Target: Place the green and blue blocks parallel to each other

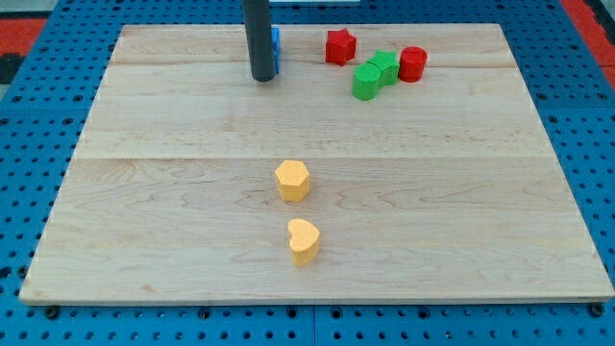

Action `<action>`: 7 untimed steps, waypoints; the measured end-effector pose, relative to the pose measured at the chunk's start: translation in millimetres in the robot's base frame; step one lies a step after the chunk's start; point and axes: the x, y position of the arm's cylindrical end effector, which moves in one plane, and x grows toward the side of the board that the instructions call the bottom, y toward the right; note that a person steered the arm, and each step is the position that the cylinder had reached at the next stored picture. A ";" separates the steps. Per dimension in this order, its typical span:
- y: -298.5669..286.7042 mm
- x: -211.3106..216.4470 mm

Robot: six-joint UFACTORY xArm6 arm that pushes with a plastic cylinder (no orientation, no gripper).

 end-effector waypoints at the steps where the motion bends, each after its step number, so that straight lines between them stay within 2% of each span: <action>1: -0.9 0.0; 6: -1.3 7.5; 7: 24.7 30.0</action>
